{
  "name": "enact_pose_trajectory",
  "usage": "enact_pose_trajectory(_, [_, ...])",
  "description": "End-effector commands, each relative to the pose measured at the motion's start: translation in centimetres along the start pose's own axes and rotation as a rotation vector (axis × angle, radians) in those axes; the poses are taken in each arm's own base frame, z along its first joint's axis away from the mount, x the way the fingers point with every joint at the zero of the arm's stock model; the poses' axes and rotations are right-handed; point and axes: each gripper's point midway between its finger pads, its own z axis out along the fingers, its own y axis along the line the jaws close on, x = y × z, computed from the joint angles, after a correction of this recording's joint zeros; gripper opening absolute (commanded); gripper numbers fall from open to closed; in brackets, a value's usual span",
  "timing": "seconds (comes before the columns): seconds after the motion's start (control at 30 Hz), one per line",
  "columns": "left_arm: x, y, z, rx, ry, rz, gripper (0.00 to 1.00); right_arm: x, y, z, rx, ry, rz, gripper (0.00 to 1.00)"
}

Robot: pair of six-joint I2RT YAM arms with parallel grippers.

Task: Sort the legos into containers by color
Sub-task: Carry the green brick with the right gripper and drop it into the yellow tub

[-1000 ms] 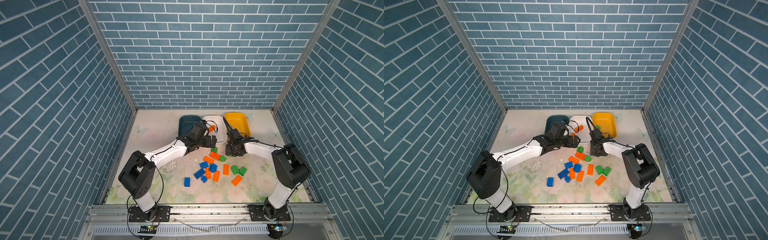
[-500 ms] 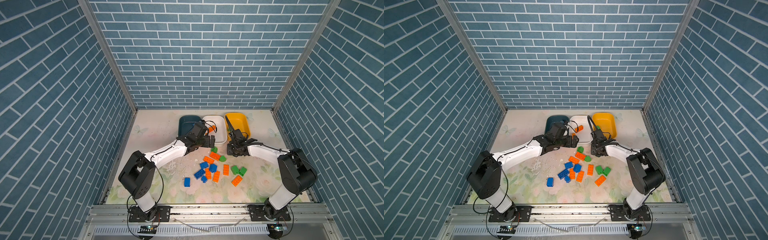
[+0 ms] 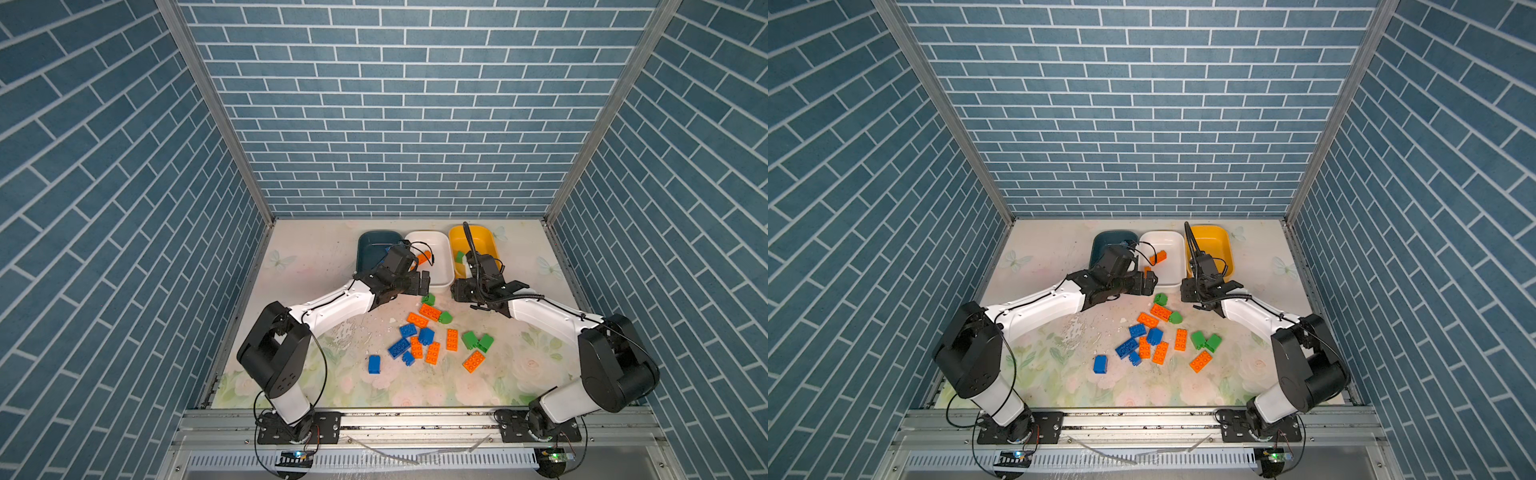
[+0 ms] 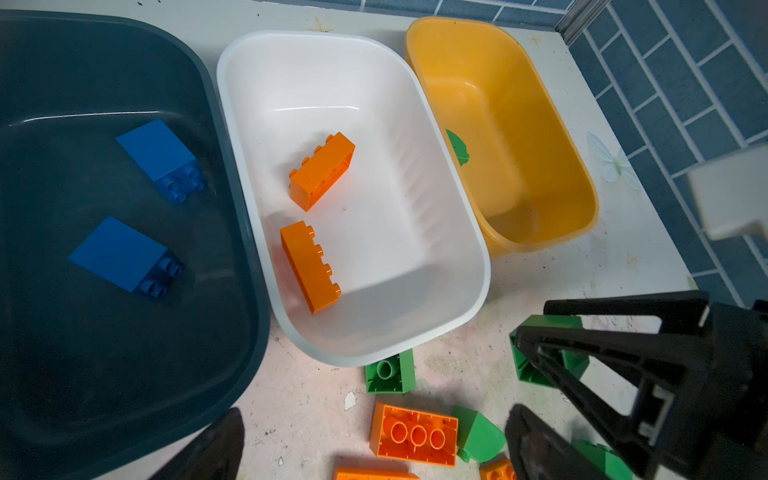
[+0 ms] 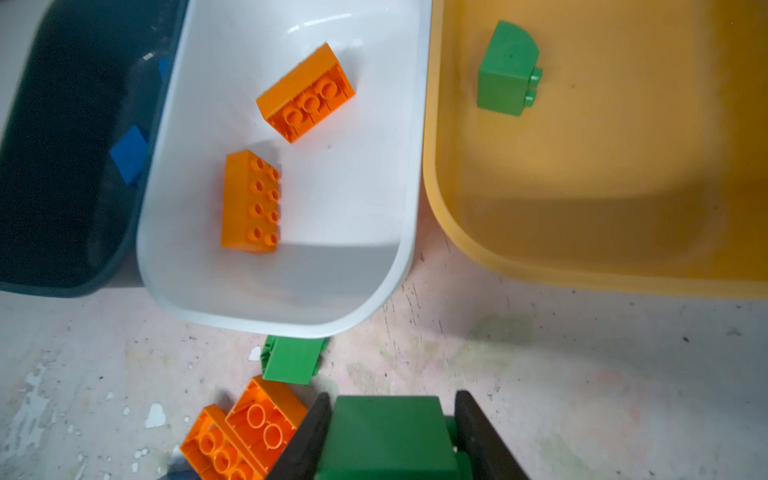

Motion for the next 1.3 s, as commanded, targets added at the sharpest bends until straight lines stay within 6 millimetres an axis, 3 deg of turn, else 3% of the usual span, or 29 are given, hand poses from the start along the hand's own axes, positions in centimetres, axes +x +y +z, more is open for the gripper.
enact_pose_trajectory(0.0, [-0.4, 0.6, -0.5, -0.041, -0.025, -0.015, 0.99, -2.8, 0.4, -1.0, -0.056, -0.071, 0.01, 0.38])
enact_pose_trajectory(0.27, [0.7, 1.1, -0.6, -0.07, 0.041, -0.022, 0.99, -6.3, -3.0, -0.5, 0.027, -0.097, 0.041, 0.38])
enact_pose_trajectory(0.43, [2.3, 0.8, -1.1, -0.04, 0.113, -0.011, 0.99, -8.8, -3.8, 0.0, 0.038, -0.108, 0.044, 0.39])
enact_pose_trajectory(0.63, [5.5, 1.7, -1.9, -0.043, 0.195, 0.007, 0.99, -10.4, -6.4, 2.0, 0.177, -0.065, 0.046, 0.42])
enact_pose_trajectory(0.83, [11.1, 3.3, -4.0, -0.101, 0.37, 0.084, 0.99, -11.7, -7.5, 3.3, 0.258, -0.038, 0.009, 0.45])
enact_pose_trajectory(0.97, [15.1, 3.3, -5.3, -0.069, 0.497, 0.09, 0.99, -12.2, -7.4, 3.0, 0.257, -0.045, 0.02, 0.56])
enact_pose_trajectory(1.1, [17.3, 2.5, -6.5, -0.035, 0.545, 0.125, 0.98, -12.2, -7.2, 2.4, 0.247, -0.053, 0.039, 0.73])
enact_pose_trajectory(1.2, [18.6, 2.1, -6.9, -0.027, 0.583, 0.176, 0.91, -12.1, -7.0, 1.9, 0.237, -0.063, 0.058, 0.83])
enact_pose_trajectory(1.23, [19.0, 2.1, -6.9, -0.032, 0.595, 0.19, 0.87, -12.1, -6.9, 1.7, 0.235, -0.068, 0.063, 0.98])
enact_pose_trajectory(1.27, [19.4, 2.1, -6.8, -0.042, 0.605, 0.201, 0.82, -12.1, -6.8, 1.6, 0.231, -0.072, 0.069, 0.99])
